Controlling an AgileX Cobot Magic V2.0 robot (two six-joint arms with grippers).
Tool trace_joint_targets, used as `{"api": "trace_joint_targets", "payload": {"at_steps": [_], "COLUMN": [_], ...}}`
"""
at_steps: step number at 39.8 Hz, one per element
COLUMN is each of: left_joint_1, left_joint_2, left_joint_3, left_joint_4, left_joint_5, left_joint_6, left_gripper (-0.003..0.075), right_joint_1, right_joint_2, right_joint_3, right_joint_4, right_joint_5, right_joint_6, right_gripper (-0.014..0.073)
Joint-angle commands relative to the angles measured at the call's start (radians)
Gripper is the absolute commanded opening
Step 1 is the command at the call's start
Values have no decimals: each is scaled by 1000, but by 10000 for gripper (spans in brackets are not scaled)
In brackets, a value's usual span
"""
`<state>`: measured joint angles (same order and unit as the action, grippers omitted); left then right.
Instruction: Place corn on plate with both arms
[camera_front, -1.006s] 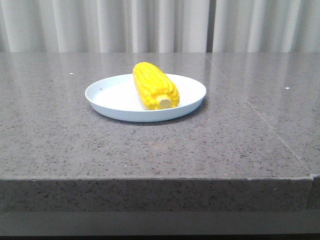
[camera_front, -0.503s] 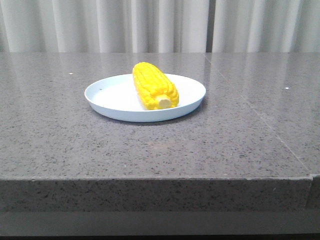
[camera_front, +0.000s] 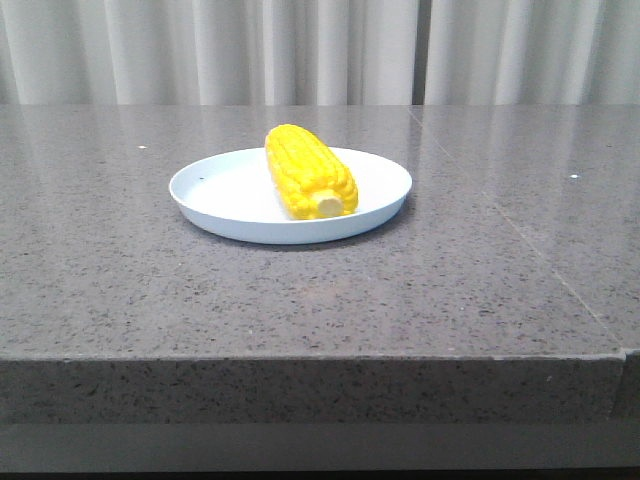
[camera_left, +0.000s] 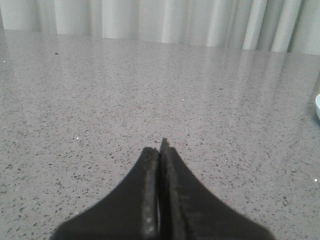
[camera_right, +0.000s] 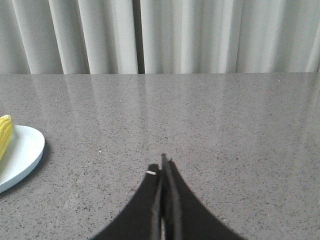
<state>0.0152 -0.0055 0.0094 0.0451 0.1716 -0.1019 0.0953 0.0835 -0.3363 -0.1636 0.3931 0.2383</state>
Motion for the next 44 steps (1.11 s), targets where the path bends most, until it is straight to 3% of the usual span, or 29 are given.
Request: {"api": "trace_joint_targets", "payload": {"at_steps": [1, 7, 14, 17, 31, 44], "left_joint_1": [0, 0, 0, 0, 0, 0], "left_joint_2": [-18, -18, -18, -18, -18, -18], "left_joint_3": [23, 23, 23, 23, 23, 23], "left_joint_4": [-6, -6, -6, -6, -6, -6], "left_joint_5": [-92, -92, -92, -92, -92, -92], "left_joint_6": [-3, -3, -3, -3, -3, -3], "left_gripper": [-20, -20, -20, -20, -20, -20], "right_joint_1": [-3, -3, -3, -3, -3, -64], "right_joint_2": [13, 13, 12, 12, 11, -115], "right_joint_3": [-24, 7, 95, 143, 343, 341], "right_joint_4": [-16, 8, 175, 237, 334, 334], "right_joint_5": [-88, -104, -208, -263, -333, -248], "right_joint_6": [-9, -23, -280, -324, -322, -322], "right_gripper": [-64, -64, -64, -64, -64, -64]}}
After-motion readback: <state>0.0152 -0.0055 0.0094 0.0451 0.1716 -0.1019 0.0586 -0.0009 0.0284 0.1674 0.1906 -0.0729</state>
